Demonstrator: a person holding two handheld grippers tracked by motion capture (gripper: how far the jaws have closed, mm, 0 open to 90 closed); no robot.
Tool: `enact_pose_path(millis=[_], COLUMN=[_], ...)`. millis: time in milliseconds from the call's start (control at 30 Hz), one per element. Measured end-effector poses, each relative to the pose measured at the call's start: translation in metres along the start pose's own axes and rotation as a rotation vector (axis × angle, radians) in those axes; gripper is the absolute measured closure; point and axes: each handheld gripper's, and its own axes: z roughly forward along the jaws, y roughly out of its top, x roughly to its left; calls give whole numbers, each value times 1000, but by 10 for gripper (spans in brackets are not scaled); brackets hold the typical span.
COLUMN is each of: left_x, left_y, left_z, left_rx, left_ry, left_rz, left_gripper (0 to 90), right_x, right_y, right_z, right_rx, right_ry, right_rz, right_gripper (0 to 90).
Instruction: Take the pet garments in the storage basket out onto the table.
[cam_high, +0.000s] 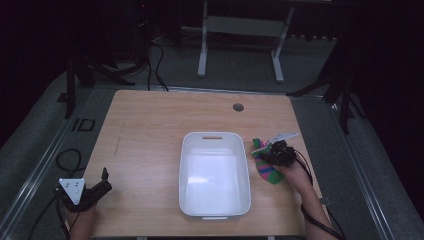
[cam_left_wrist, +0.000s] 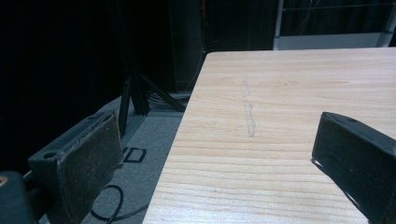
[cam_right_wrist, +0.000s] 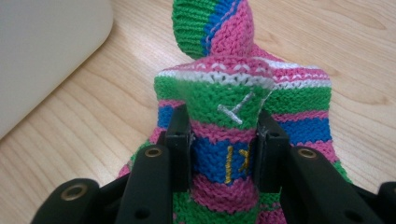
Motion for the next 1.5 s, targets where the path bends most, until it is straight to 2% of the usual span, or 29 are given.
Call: enact_pose_path(millis=[133, 167, 200, 233, 267, 300, 333, 433, 600, 667, 833, 933, 1033, 1200, 1267, 1367, 1500], left_x=[0, 0, 0, 0, 0, 0, 1, 0, 0, 0, 0, 0, 0, 0, 0, 0, 0], left_y=[0, 0, 0, 0, 0, 0, 0, 0, 0, 0, 0, 0, 0, 0, 0, 0, 0], left_z=[0, 0, 0, 0, 0, 0, 0, 0, 0, -1, -1, -1, -1, -1, -1, -1, -1], left_rx=[0, 0, 0, 0, 0, 0, -1, -4, -4, -5, -5, -6, -7, -8, -7, -8, -8], left_ry=[-1, -2, -2, -2, -2, -2, -2, 0, -1, -1, -4, -3, -1, -2, -2, -1, -1], left_rz=[-2, -2, -3, -4, -5, -7, -8, -11, -10, -8, -8, -6, -3, -7, -5, -4, -8], left_gripper=[20, 20, 20, 20, 20, 20, 20, 20, 20, 20, 20, 20, 20, 20, 20, 20, 20], right_x=[3, 5, 5, 6, 7, 7, 7, 9, 10, 9, 9, 6, 0, -7, -10, -12, -12], right_y=[1, 4, 4, 6, 9, 9, 11, 15, 14, 7, -9, -22, -35, -60, -69, -83, -99], right_z=[1, -1, -1, -2, -6, -6, -8, -17, -33, -40, -47, -51, -56, -64, -66, -67, -68], right_rx=[7, 12, 12, 13, 11, 11, 11, -11, -61, -90, -112, -149, -194, -267, -276, -271, -253], right_ry=[-12, -7, -7, -4, 11, 11, 18, 25, 36, 42, 29, -14, -45, -126, -148, -152, -172], right_rz=[0, -15, -15, -18, -22, -22, -19, -19, -25, 5, 2, 17, 49, 116, 138, 161, 167], right_gripper=[599, 535, 535, 495, 404, 404, 347, 242, 130, 134, 121, 121, 121, 121, 126, 131, 130])
